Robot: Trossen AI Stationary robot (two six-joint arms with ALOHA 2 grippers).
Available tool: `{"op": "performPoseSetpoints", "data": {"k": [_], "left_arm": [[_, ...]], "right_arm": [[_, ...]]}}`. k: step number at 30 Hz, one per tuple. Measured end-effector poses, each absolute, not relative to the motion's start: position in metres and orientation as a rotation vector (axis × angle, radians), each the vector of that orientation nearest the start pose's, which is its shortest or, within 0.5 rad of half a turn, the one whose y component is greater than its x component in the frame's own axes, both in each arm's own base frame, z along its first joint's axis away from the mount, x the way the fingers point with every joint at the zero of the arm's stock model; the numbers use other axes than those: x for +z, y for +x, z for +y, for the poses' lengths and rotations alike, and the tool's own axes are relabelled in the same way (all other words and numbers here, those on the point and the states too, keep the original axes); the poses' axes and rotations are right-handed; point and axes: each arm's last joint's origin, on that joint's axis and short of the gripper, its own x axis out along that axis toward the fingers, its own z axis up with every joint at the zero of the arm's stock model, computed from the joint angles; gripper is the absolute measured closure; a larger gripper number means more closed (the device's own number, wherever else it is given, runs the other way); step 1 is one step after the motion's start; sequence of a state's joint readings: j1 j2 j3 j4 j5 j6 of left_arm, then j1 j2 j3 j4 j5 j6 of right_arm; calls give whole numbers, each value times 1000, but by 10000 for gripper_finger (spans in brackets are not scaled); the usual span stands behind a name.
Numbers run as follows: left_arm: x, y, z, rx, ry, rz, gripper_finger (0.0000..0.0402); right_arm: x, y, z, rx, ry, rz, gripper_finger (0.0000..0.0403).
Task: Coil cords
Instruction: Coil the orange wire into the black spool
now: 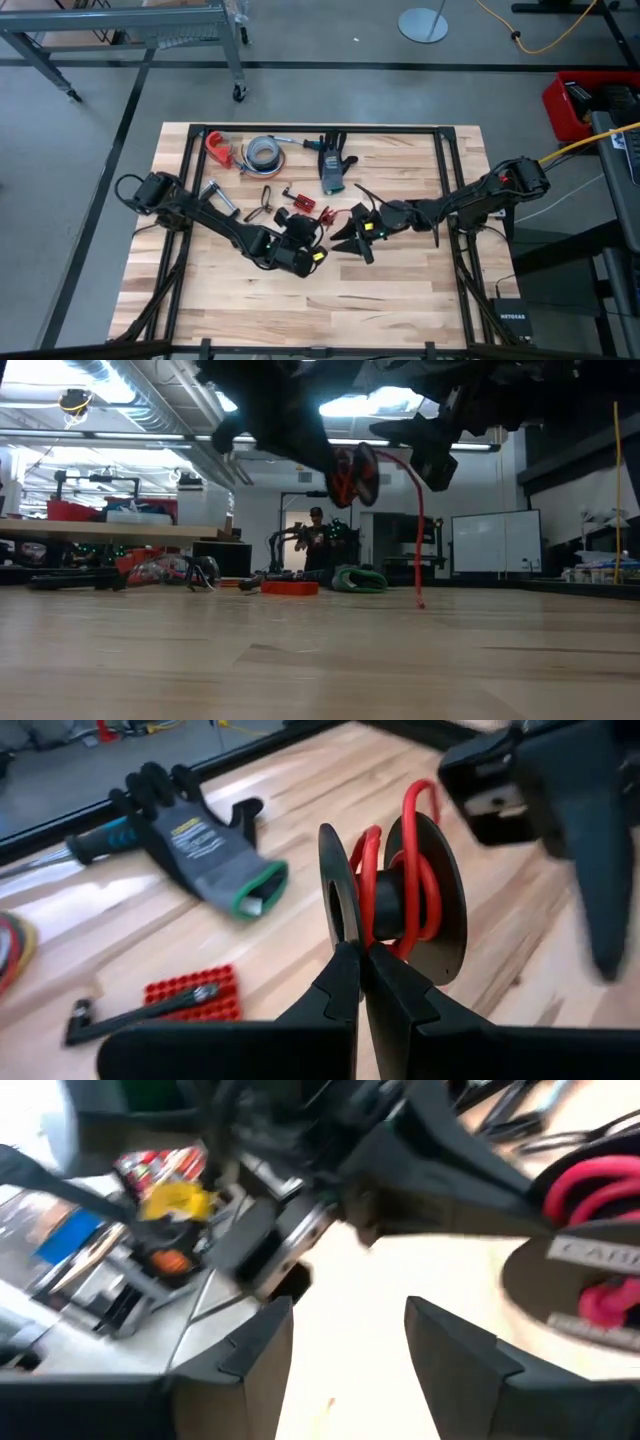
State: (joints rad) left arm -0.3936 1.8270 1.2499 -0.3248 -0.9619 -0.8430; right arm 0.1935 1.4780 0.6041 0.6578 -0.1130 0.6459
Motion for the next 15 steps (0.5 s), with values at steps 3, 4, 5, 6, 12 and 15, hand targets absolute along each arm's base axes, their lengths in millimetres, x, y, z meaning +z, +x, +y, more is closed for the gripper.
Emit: {"op": "performPoseSetpoints", "data": {"k": [3, 4, 5, 6, 12, 15], "left_arm": [[210, 348, -128, 768, -199, 467, 401], [211, 344, -130, 770, -201, 475, 401], [212, 340, -132, 773, -201, 482, 401], [213, 335, -134, 777, -198, 488, 401], [222, 314, -150, 766, -166, 490, 401], [228, 308, -157, 727, -162, 491, 401]], "right_arm": [[196, 287, 58, 283, 637, 328, 205], [196, 287, 56, 300, 640, 335, 205], [196, 287, 55, 313, 643, 339, 205], [196, 287, 54, 328, 645, 344, 205], [198, 288, 41, 373, 659, 350, 205], [198, 289, 34, 358, 663, 342, 205]]}}
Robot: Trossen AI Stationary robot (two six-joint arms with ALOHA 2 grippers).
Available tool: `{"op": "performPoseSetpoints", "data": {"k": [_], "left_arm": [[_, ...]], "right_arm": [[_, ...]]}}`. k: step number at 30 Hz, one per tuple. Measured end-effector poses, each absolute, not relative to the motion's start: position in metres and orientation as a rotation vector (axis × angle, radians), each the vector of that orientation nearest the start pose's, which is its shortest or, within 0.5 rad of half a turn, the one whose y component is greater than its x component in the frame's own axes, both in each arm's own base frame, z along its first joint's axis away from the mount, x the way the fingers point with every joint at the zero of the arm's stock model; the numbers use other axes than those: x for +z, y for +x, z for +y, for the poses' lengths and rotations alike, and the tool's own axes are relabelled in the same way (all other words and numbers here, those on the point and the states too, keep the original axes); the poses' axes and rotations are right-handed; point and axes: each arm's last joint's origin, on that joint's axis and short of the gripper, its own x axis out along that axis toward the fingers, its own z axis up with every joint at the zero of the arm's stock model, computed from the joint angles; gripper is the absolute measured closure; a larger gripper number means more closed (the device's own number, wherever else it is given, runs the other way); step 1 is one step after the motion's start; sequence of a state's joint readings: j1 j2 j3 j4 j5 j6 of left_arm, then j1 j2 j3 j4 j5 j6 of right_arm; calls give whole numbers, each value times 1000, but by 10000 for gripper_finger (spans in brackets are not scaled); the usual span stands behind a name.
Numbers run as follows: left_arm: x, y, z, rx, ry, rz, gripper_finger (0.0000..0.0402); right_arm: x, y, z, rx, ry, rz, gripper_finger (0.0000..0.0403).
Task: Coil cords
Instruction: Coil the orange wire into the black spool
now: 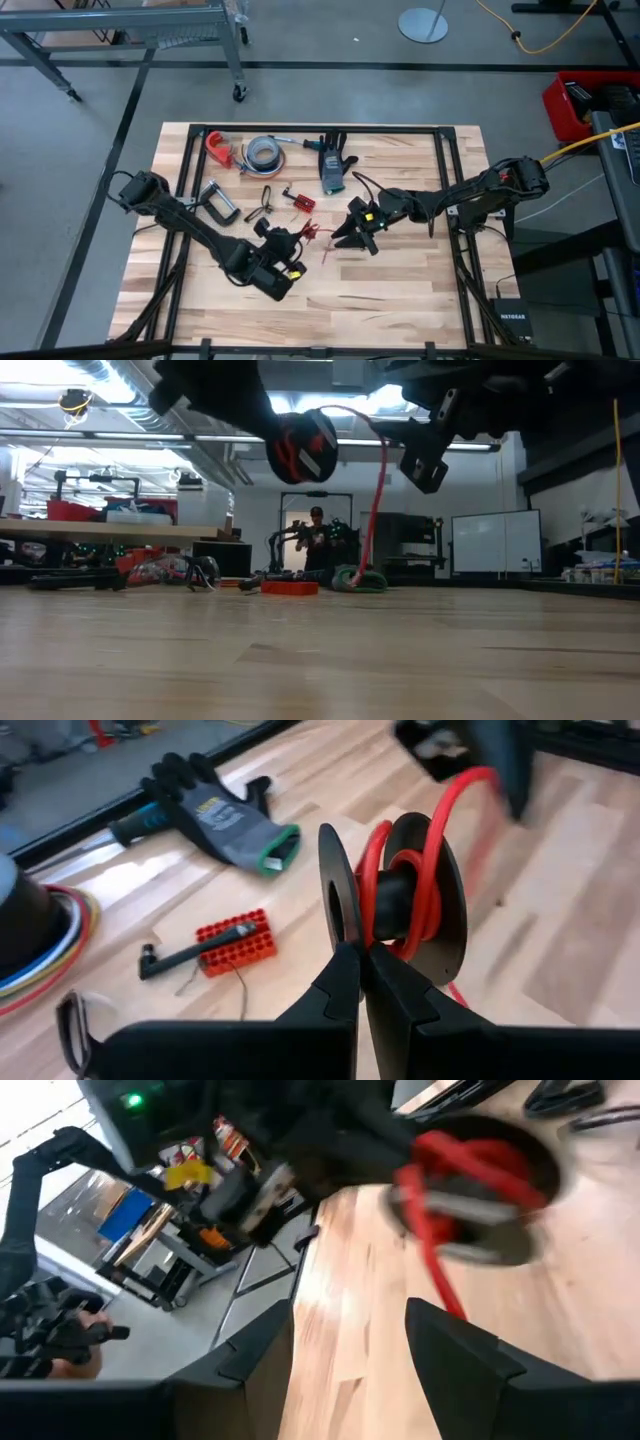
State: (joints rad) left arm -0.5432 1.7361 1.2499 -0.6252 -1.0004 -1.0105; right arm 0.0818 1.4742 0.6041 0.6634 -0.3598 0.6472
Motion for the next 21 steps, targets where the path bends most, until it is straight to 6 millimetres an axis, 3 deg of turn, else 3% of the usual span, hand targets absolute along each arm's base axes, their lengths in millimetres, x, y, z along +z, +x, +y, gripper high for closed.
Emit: {"op": "performPoseSetpoints", "data": {"k": [12, 21], "left_arm": [[262, 289, -183, 534, -177, 433, 401], [271, 292, -192, 439, -102, 406, 401]], "right_arm": [[198, 292, 16, 214, 655, 288, 205], [213, 293, 19, 336, 516, 137, 205]]}}
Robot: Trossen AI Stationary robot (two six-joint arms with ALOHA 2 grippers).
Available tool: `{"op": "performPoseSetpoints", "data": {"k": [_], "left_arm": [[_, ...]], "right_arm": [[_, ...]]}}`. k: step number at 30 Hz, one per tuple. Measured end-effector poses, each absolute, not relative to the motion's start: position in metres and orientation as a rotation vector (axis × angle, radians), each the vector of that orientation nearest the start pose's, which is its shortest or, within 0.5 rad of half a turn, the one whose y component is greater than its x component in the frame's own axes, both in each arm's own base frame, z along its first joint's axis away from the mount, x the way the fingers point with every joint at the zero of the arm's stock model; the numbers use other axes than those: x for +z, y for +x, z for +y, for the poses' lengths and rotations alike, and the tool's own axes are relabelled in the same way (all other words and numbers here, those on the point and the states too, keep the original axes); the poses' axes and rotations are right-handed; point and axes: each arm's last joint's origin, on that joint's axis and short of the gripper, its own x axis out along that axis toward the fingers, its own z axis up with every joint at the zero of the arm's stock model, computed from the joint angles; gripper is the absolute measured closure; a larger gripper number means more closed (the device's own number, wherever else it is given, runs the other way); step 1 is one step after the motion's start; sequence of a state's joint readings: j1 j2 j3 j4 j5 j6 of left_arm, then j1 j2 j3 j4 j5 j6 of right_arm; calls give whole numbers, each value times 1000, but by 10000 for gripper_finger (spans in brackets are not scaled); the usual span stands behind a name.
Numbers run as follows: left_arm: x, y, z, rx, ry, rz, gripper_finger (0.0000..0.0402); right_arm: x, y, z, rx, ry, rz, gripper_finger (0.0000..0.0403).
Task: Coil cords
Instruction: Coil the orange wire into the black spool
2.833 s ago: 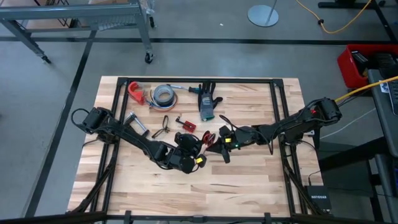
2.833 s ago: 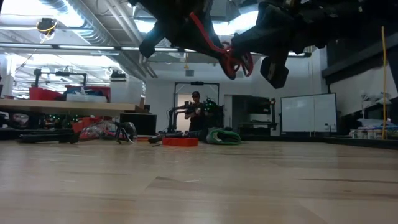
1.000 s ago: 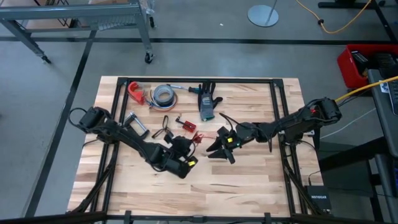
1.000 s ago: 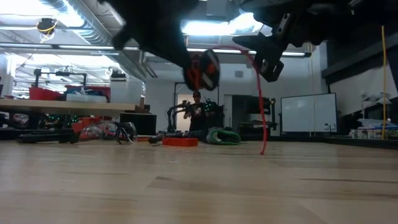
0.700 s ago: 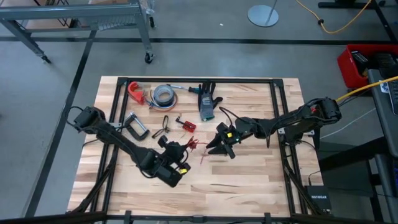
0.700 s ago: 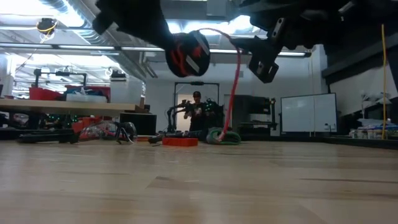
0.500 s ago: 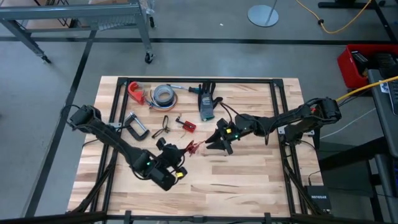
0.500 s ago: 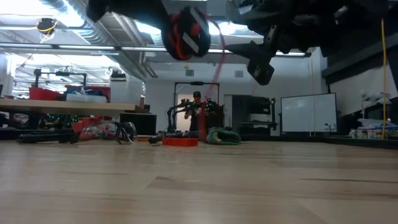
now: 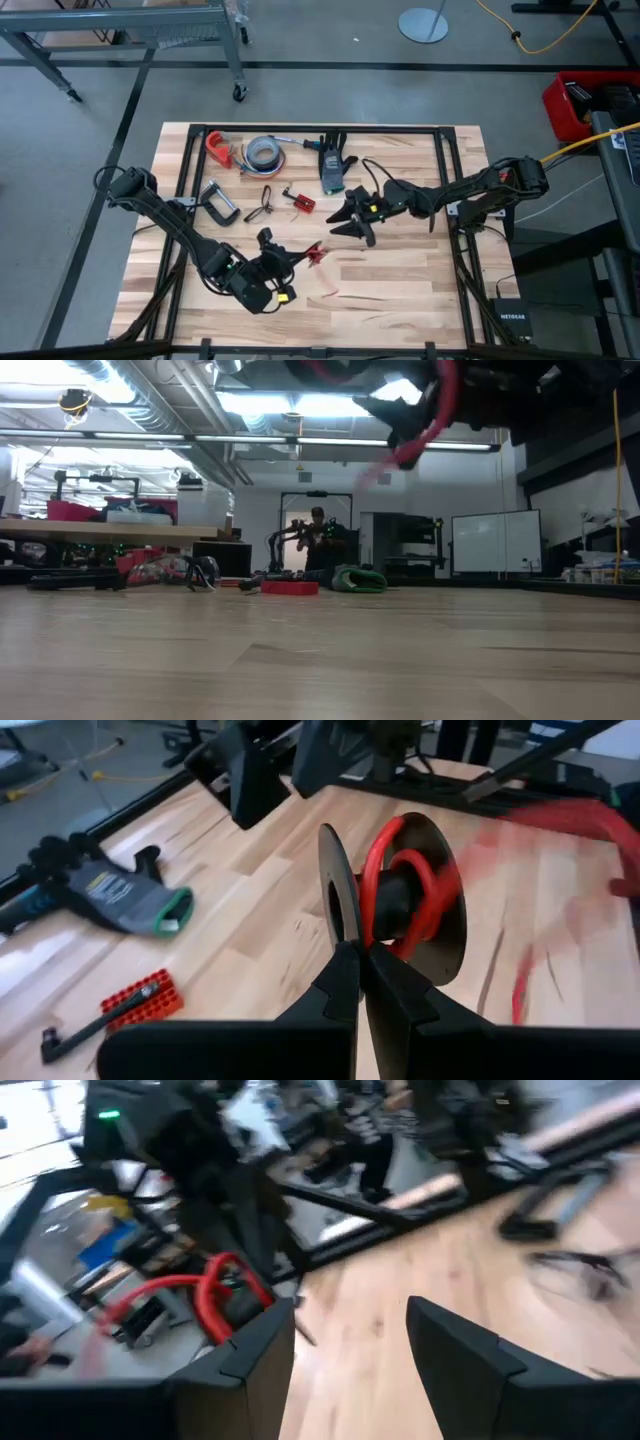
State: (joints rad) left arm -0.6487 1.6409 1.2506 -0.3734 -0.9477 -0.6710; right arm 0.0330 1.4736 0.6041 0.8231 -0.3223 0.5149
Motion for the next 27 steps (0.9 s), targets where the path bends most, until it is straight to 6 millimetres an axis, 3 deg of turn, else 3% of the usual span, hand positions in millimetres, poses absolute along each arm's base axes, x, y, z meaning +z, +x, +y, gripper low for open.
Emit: {"op": "performPoseSetpoints", "data": {"k": [7, 12, 18, 27], "left_arm": [[276, 297, -196, 376, -79, 382, 401], [279, 299, -197, 363, -78, 356, 401], [281, 300, -198, 333, -92, 357, 401], [287, 306, -199, 245, -76, 332, 401]], "right_arm": [[214, 291, 26, 449, 444, 142, 205], [216, 289, 44, 511, 339, 113, 205], [217, 288, 57, 460, 237, 61, 205], [218, 288, 58, 453, 205, 45, 205]]}}
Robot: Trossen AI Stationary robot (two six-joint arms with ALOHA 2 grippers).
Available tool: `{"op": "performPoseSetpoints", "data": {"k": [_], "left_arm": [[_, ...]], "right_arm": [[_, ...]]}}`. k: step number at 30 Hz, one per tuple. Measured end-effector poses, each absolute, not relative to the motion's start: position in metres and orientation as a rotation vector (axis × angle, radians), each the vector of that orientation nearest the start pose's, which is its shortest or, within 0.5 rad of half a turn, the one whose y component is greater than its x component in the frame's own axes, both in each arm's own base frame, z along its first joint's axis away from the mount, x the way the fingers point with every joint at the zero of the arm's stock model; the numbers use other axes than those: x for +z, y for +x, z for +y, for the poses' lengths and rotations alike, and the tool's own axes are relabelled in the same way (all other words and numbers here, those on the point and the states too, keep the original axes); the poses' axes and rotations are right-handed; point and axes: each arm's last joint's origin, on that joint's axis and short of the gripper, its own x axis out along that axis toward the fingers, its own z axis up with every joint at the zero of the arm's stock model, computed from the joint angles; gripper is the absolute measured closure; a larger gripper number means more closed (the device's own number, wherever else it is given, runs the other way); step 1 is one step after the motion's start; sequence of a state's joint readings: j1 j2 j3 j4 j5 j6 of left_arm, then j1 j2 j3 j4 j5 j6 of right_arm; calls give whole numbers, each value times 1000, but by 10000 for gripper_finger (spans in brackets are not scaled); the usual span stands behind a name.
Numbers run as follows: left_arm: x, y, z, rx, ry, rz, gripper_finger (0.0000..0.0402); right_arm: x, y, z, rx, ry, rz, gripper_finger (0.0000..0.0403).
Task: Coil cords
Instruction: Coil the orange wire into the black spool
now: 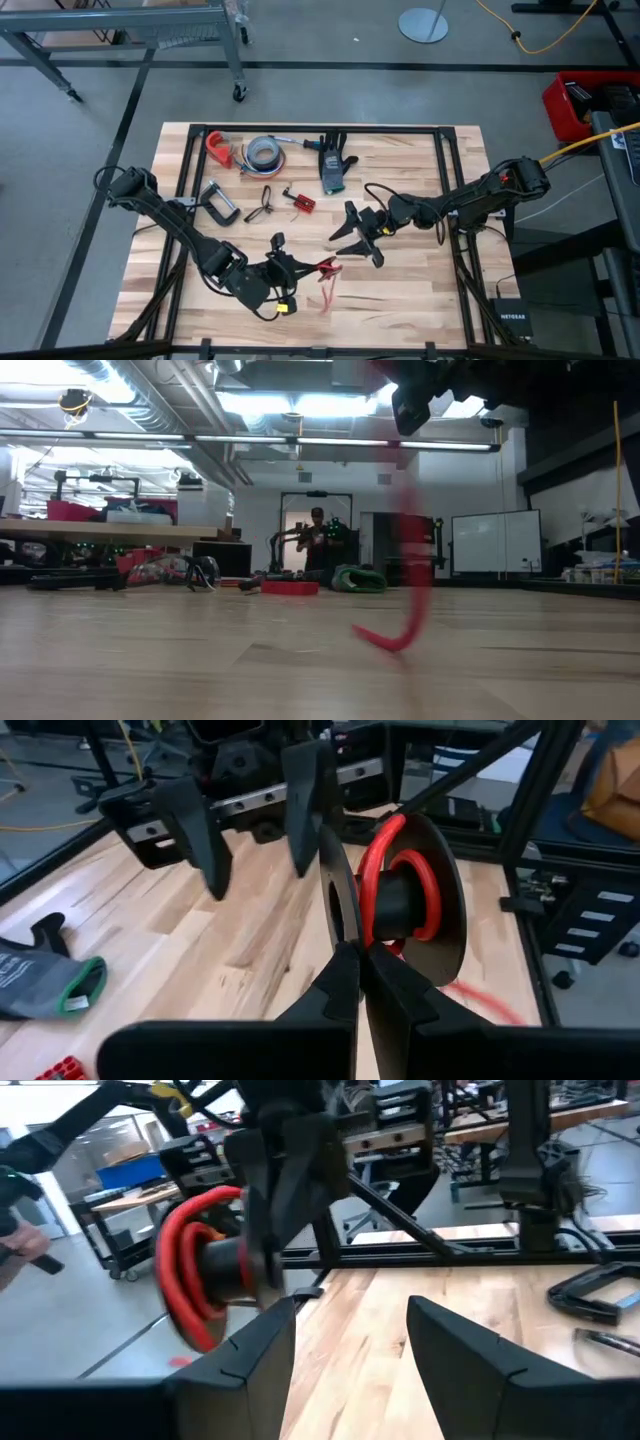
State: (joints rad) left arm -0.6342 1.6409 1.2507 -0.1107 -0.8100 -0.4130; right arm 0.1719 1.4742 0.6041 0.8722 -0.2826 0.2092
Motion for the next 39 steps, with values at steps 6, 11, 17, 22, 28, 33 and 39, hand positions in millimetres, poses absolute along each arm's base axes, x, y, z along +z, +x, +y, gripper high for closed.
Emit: {"op": "performPoseSetpoints", "data": {"k": [6, 11, 17, 22, 28, 33, 39], "left_arm": [[286, 311, -193, 238, -85, 347, 401], [286, 315, -187, 207, -100, 366, 401], [285, 316, -187, 171, -128, 379, 402], [285, 311, -195, 150, -137, 383, 401], [285, 310, -197, 145, -134, 385, 401], [285, 310, -197, 144, -124, 386, 401], [285, 313, -194, 151, -129, 381, 401]], "right_arm": [[218, 287, 64, 501, 205, 50, 205], [218, 285, 72, 531, 195, 51, 205], [217, 284, 75, 542, 192, 59, 205], [216, 285, 71, 537, 193, 68, 205], [217, 284, 74, 608, 191, 66, 205], [217, 283, 74, 624, 196, 69, 205], [217, 284, 73, 581, 197, 65, 205]]}}
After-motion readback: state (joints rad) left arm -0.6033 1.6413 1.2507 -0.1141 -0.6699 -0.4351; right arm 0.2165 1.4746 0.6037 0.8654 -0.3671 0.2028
